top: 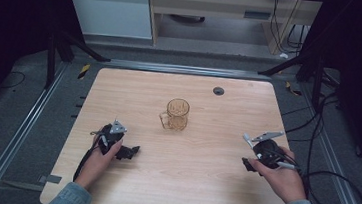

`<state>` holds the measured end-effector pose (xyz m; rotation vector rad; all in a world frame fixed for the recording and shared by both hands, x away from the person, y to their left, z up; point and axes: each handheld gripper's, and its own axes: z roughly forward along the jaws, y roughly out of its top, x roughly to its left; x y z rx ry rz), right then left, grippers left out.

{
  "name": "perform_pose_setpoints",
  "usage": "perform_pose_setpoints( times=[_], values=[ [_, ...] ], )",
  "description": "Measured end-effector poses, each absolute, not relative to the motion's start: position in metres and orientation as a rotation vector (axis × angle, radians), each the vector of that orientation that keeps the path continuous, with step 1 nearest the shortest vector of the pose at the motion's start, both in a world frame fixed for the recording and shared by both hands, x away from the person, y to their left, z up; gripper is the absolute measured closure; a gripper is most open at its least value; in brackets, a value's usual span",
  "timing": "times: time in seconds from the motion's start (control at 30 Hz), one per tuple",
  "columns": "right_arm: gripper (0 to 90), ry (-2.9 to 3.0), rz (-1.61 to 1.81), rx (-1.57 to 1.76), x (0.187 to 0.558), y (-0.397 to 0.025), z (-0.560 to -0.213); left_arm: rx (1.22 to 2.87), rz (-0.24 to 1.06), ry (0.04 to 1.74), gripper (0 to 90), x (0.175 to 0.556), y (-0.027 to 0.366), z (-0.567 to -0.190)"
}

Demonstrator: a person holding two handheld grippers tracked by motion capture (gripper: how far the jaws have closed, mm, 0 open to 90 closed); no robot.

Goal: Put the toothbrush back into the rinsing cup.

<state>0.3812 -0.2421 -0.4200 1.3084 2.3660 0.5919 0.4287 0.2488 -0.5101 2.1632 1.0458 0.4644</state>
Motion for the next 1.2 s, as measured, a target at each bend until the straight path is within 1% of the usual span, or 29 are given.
perform_pose_setpoints(
  times=[0.23, 0.27, 0.4, 0.67, 0.9, 1.2],
  values=[
    [36.3, 2.395, 0.516, 1.337, 0.397, -0.251, -0.405, 2.163, 0.464, 1.046, 0.0, 0.429, 0.249, -0.51],
    [38.8, 2.404, 0.491, 1.335, 0.401, -0.252, -0.403, 2.163, 0.464, 1.046, 0.0, 0.429, 0.249, -0.51],
    [41.0, 2.431, 0.471, 1.331, 0.409, -0.252, -0.4, 2.163, 0.464, 1.046, 0.0, 0.429, 0.249, -0.51],
    [42.5, 2.454, 0.432, 1.363, 0.421, -0.252, -0.401, 2.163, 0.464, 1.046, 0.0, 0.429, 0.249, -0.51],
    [47.8, 2.484, 0.381, 1.38, 0.435, -0.254, -0.406, 2.163, 0.464, 1.046, 0.0, 0.429, 0.249, -0.51],
    [50.2, 2.494, 0.363, 1.385, 0.443, -0.253, -0.411, 2.163, 0.464, 1.046, 0.0, 0.429, 0.249, -0.51]
  ],
)
